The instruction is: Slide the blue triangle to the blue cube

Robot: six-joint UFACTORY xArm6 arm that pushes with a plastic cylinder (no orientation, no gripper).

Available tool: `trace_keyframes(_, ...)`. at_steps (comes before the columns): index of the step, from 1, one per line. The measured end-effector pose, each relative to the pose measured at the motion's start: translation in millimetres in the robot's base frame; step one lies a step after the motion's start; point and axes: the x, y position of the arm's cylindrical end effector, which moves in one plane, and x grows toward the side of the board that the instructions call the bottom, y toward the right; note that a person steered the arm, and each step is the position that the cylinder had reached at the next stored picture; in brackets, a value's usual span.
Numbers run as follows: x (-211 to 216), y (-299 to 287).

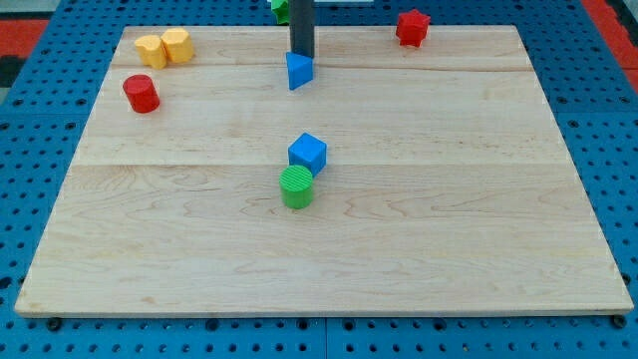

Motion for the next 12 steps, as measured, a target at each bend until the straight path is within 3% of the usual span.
trace_keyframes(3, -23, -48)
trace_keyframes(4, -13, -26)
trace_keyframes(8, 63, 12)
trace_keyframes(10, 81, 54)
trace_keyframes(12, 130, 57)
